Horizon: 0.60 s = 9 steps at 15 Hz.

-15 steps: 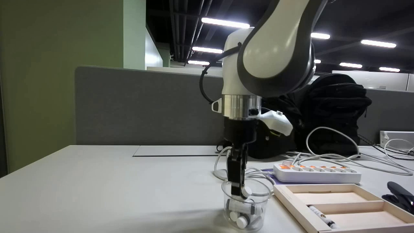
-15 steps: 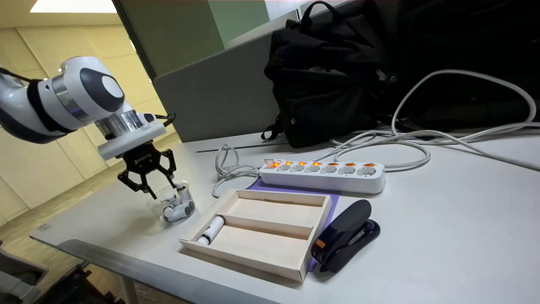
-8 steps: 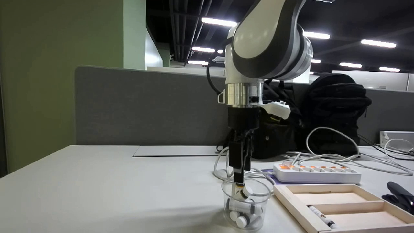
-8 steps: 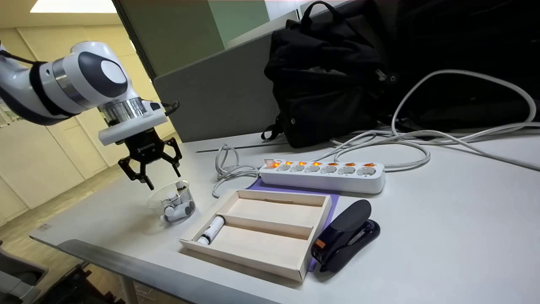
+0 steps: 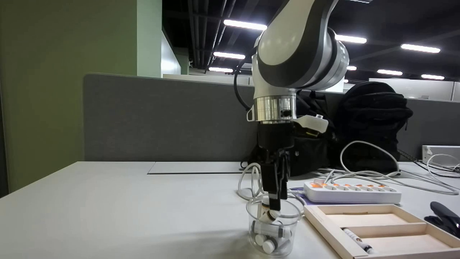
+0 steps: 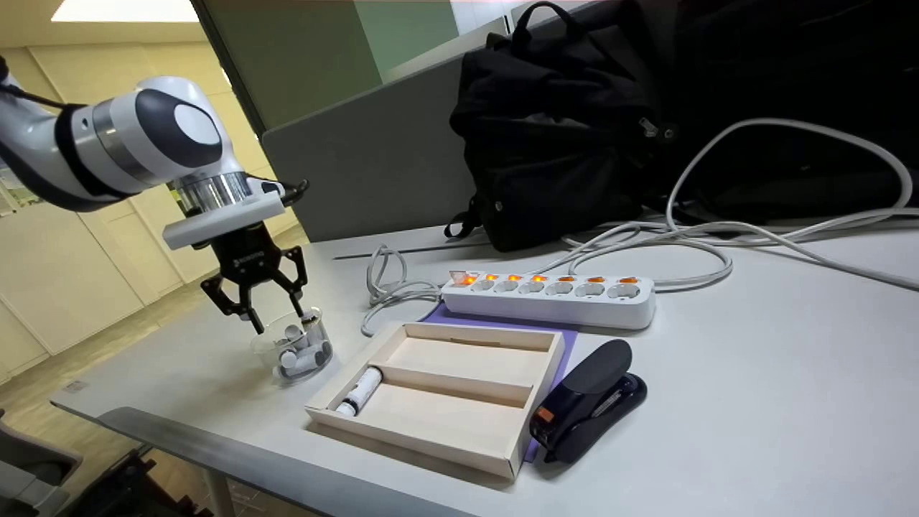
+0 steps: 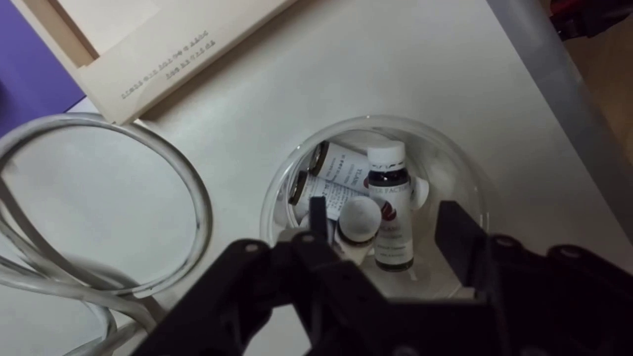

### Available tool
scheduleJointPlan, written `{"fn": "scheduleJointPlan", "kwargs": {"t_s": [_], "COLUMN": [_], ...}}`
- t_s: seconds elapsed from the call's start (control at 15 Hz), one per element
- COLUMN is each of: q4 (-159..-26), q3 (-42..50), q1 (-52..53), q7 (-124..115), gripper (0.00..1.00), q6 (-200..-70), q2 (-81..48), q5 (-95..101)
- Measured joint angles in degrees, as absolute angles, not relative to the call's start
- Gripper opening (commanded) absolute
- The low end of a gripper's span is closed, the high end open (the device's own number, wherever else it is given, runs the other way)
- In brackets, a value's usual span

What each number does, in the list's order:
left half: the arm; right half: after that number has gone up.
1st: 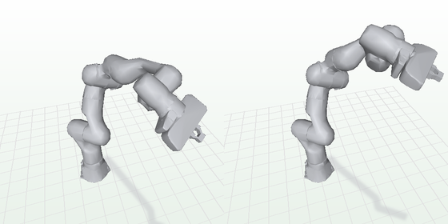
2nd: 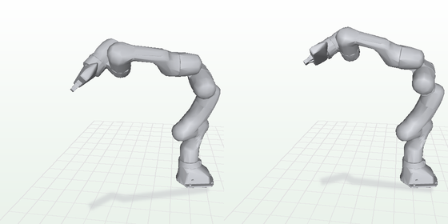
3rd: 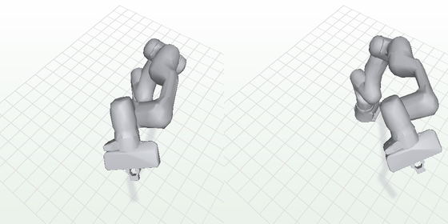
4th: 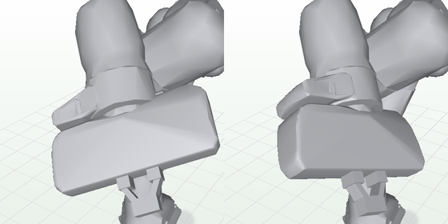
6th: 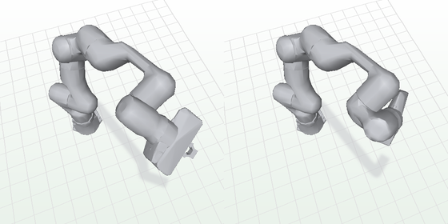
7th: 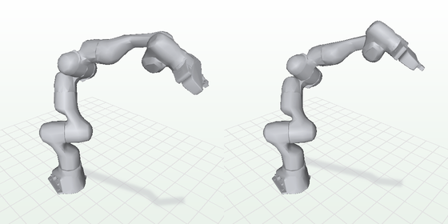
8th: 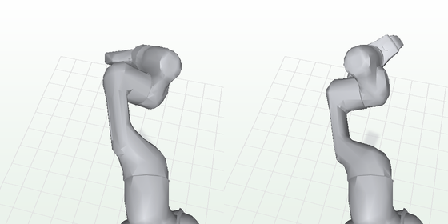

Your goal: Put the bottle in the top rectangular segment

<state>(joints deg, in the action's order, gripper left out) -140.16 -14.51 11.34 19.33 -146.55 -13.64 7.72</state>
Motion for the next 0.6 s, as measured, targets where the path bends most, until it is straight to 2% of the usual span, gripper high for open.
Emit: {"fn": "scheduleJointPlan", "kwargs": {"t_s": [0.07,0.13,0.2,0.27,0.33,0.4,0.47,0.53,0.6], "q4": [-140.2,-140.2,-140.3,-140.4,-140.5,-140.6,-140.7,-140.8,-140.9], "q3": [-14.5,-14.5,-14.5,-14.5,-14.5,-14.5,-14.5,-14.5,-14.5], "q1": [11.3,11.3,11.3,11.3,11.3,11.3,11.3,11.3,11.3], "q7": [19.3,19.3,19.3,19.3,19.4,19.4,19.4,19.5,19.6], "gripper": [0.25,0.39,0.63,0.64,0.49,0.46,0.53,0.25,0.28], "q6": [-146.6,-146.6,-146.7,-147.1,-147.7,-148.4,-149.2,-149.9,-150.8], "q2": [-13.7,-13.9,-14.1,-14.3,-14.6,-15.0,-15.4,-15.8,-16.3], "q5": [7.6,7.4,7.4,7.4,7.5,7.5,7.6,7.6,7.6]}}
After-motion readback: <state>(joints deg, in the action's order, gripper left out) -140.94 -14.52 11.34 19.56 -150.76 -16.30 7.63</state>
